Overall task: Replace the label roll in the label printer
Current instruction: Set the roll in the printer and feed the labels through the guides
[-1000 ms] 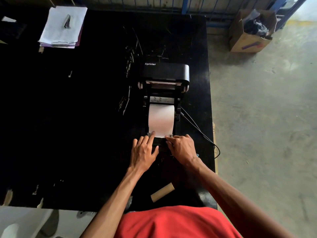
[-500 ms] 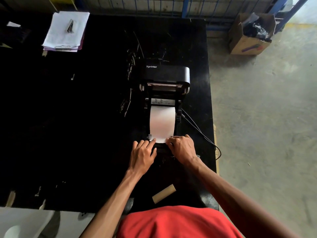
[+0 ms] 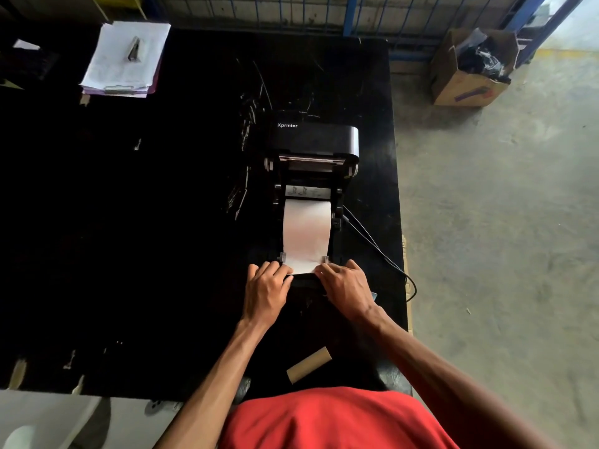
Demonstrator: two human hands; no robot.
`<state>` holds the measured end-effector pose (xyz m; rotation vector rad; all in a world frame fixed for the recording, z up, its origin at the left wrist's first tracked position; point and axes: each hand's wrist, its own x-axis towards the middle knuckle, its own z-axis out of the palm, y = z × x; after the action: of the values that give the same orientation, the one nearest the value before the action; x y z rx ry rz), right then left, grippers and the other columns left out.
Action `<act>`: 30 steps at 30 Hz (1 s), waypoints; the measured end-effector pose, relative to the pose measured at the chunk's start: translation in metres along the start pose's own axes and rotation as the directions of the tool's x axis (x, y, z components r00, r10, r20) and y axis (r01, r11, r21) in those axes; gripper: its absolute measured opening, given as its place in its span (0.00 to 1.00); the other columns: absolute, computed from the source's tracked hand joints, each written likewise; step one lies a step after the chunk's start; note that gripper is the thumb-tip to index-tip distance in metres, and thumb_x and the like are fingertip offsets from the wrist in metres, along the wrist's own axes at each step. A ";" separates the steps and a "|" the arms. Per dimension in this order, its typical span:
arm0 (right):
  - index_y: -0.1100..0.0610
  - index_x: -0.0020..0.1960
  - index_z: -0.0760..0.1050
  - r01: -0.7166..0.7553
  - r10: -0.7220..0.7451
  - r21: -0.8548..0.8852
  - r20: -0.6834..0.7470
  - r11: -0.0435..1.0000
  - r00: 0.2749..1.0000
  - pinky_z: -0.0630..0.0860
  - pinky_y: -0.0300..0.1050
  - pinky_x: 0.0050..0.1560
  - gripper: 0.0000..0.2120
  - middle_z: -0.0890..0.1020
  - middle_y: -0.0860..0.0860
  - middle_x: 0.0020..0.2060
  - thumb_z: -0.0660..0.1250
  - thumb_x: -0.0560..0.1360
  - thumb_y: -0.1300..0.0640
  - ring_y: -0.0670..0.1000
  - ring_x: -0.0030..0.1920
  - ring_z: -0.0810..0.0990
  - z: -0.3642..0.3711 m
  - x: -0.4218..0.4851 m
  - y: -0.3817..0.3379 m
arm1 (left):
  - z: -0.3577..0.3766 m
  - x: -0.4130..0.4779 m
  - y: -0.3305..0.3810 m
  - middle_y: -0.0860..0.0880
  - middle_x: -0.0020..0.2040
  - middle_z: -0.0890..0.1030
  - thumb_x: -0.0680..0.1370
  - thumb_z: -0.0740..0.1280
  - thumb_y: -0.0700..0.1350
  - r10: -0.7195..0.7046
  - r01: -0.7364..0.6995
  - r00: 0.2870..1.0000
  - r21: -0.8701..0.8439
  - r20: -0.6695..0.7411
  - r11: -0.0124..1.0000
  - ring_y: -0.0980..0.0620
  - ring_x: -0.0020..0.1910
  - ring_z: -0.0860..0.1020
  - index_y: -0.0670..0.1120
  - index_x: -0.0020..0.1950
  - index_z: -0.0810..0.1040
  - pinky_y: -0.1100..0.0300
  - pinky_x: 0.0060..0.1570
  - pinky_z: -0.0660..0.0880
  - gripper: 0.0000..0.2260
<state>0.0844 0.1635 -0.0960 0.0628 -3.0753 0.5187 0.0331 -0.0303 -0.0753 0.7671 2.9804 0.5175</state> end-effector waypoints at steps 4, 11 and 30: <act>0.52 0.47 0.77 -0.041 0.041 0.045 0.014 0.998 0.999 0.66 0.46 0.41 0.05 0.83 0.47 0.37 0.64 0.80 0.57 0.53 0.31 0.79 0.000 -0.004 -0.003 | -0.002 -0.001 -0.002 0.51 0.40 0.81 0.76 0.75 0.41 0.040 -0.039 0.999 0.017 -0.029 0.999 0.50 0.38 0.78 0.47 0.47 0.84 0.55 0.42 0.69 0.02; 0.52 0.49 0.78 -0.047 0.048 0.086 -0.014 0.995 0.999 0.70 0.46 0.41 0.05 0.85 0.45 0.40 0.64 0.81 0.57 0.49 0.30 0.80 -0.002 -0.021 -0.014 | -0.003 -0.016 -0.006 0.52 0.38 0.80 0.74 0.75 0.37 0.129 -0.129 0.992 0.055 -0.010 0.990 0.50 0.37 0.78 0.48 0.45 0.83 0.57 0.43 0.68 0.06; 0.49 0.43 0.87 -0.749 0.681 0.475 0.351 0.462 0.642 0.72 0.31 0.36 0.22 0.86 0.41 0.36 0.69 0.71 0.31 0.37 0.38 0.82 -0.004 -0.050 -0.022 | -0.006 -0.033 -0.012 0.52 0.28 0.78 0.77 0.70 0.59 -0.569 0.683 0.729 -0.353 0.380 0.640 0.55 0.29 0.77 0.48 0.46 0.87 0.61 0.30 0.70 0.15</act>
<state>0.1354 0.1461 -0.0866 -1.3076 -2.7249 1.5226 0.0562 -0.0578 -0.0752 -0.2612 2.4694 0.9521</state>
